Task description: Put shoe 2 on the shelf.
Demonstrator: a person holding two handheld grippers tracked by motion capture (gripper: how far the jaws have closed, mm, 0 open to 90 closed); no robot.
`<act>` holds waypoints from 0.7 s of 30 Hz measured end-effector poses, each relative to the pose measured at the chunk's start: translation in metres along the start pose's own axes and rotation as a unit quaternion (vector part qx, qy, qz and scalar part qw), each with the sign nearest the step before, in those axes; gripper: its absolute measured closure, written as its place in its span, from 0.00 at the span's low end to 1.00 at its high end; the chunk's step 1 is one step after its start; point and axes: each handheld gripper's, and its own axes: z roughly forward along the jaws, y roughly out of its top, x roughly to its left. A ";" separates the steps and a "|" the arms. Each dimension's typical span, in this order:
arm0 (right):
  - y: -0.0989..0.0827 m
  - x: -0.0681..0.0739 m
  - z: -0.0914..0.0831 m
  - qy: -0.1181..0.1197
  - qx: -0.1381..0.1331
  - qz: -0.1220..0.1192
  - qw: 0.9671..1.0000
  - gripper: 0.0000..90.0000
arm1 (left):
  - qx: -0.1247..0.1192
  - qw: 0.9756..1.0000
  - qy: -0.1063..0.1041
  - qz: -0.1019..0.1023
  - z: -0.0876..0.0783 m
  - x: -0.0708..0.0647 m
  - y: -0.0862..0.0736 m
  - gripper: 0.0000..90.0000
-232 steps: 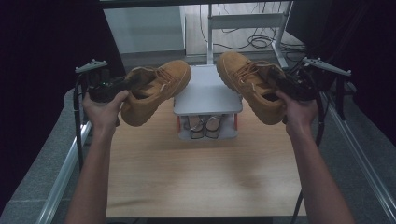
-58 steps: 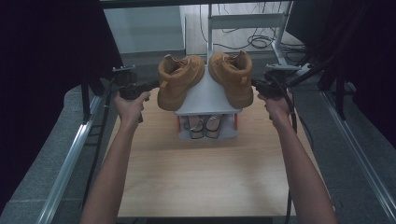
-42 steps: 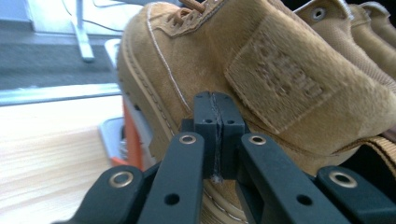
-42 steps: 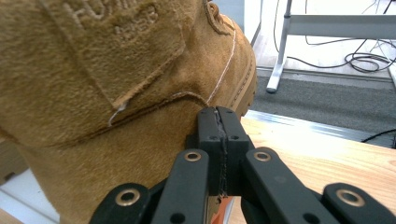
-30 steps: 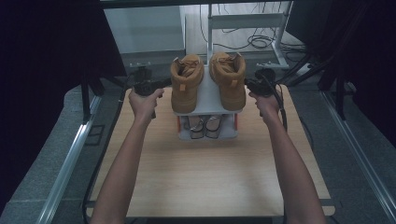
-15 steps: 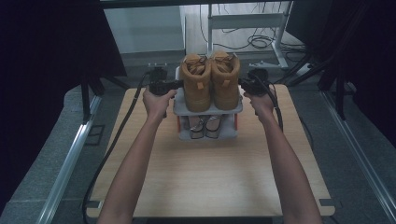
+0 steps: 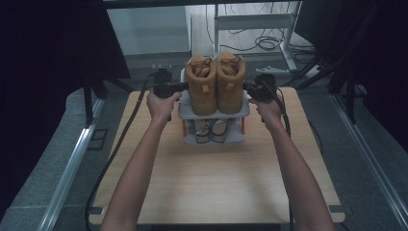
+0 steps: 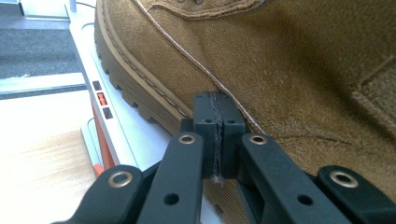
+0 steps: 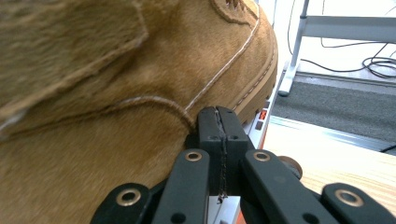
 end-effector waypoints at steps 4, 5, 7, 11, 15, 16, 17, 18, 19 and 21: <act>-0.001 0.000 -0.003 0.002 0.002 -0.004 1.000 1.00 | -0.001 1.000 -0.007 -0.013 -0.001 0.002 -0.002 0.97; -0.001 0.000 -0.003 0.002 0.003 -0.004 1.000 1.00 | -0.002 1.000 -0.008 -0.013 -0.001 0.003 -0.002 0.97; -0.002 0.000 -0.003 0.001 0.001 -0.005 1.000 1.00 | 0.000 1.000 -0.009 -0.012 -0.002 0.003 -0.002 0.96; -0.003 -0.001 -0.005 0.005 0.002 -0.003 1.000 1.00 | 0.002 1.000 -0.009 -0.006 -0.005 0.003 -0.002 0.94; -0.005 -0.002 -0.010 0.011 0.000 -0.003 1.000 0.99 | 0.003 1.000 -0.014 -0.002 -0.011 0.005 -0.002 0.91; -0.006 -0.002 -0.011 0.012 -0.001 -0.001 1.000 0.99 | 0.002 1.000 -0.014 0.001 -0.013 0.005 -0.001 0.90; -0.006 -0.002 -0.013 0.013 -0.002 -0.001 1.000 0.99 | 0.001 1.000 -0.012 0.003 -0.015 0.005 -0.001 0.90; -0.006 -0.002 -0.016 0.013 -0.003 -0.002 1.000 0.99 | -0.001 1.000 -0.010 0.006 -0.018 0.005 0.000 0.90; -0.006 -0.002 -0.018 0.013 -0.005 -0.002 1.000 0.99 | -0.003 1.000 -0.008 0.009 -0.020 0.004 0.000 0.89; -0.005 -0.002 -0.023 0.014 -0.010 -0.005 1.000 0.99 | -0.006 1.000 -0.006 0.013 -0.025 0.004 0.000 0.89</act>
